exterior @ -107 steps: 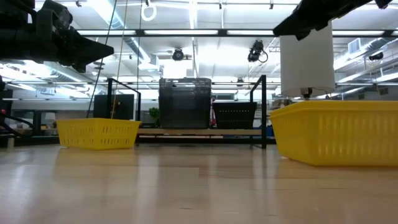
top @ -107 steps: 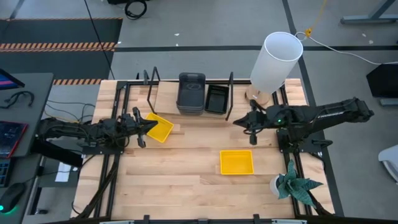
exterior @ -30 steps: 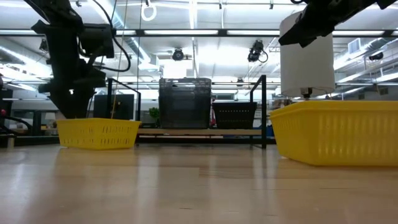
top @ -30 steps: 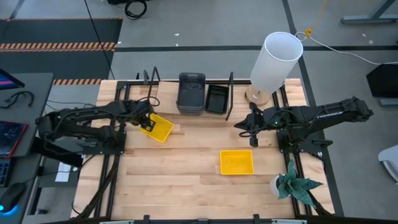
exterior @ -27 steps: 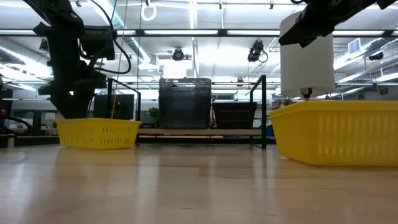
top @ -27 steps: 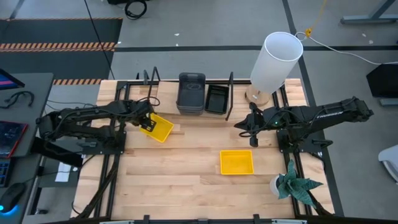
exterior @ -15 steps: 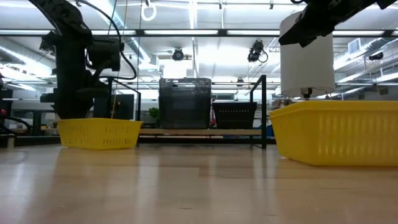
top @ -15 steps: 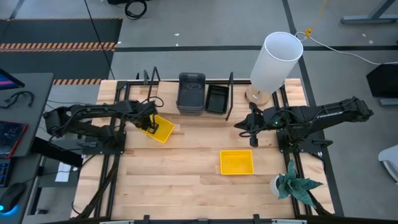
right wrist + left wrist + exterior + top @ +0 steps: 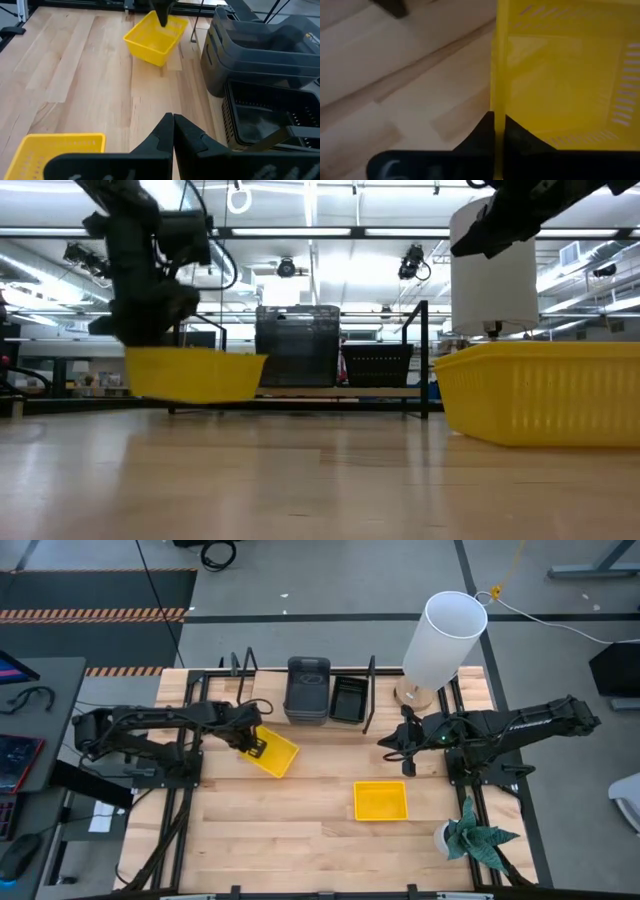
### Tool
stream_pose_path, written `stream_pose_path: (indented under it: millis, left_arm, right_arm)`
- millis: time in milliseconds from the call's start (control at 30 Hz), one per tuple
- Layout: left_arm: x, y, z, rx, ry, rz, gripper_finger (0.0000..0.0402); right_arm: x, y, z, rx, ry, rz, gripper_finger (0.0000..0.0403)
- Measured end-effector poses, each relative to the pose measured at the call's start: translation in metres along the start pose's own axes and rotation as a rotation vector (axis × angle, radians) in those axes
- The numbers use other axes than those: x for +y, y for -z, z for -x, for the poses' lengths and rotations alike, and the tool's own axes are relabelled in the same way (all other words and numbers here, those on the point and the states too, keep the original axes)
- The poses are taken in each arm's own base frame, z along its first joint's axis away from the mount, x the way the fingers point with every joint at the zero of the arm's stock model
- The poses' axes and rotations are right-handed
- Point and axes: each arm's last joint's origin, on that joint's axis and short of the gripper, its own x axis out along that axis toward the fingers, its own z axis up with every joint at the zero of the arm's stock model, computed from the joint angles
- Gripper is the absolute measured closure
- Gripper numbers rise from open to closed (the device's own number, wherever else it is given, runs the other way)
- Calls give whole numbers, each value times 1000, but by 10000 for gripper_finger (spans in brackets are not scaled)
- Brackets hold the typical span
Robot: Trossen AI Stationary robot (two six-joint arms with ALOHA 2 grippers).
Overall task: Stack baskets on shelf by color
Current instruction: Stack the yellow bin on the top of the yellow bin
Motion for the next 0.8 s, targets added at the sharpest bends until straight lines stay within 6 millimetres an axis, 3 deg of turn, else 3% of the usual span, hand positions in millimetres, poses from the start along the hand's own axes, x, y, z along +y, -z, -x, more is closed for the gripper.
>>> stream_pose_path:
  millis: [167,500,633,800]
  left_arm:
    - [-22,-1,14,-40,78,127,391]
    - [-71,4,33,-160,376,142,393]
    - [-86,7,35,-186,474,131,394]
    - [-88,9,31,-167,458,143,394]
  right_arm:
    - [0,4,0,43,1,10,394]
    - [-2,16,1,165,12,31,394]
    - [0,15,1,151,-24,40,394]
    - [15,0,-6,8,-153,117,394]
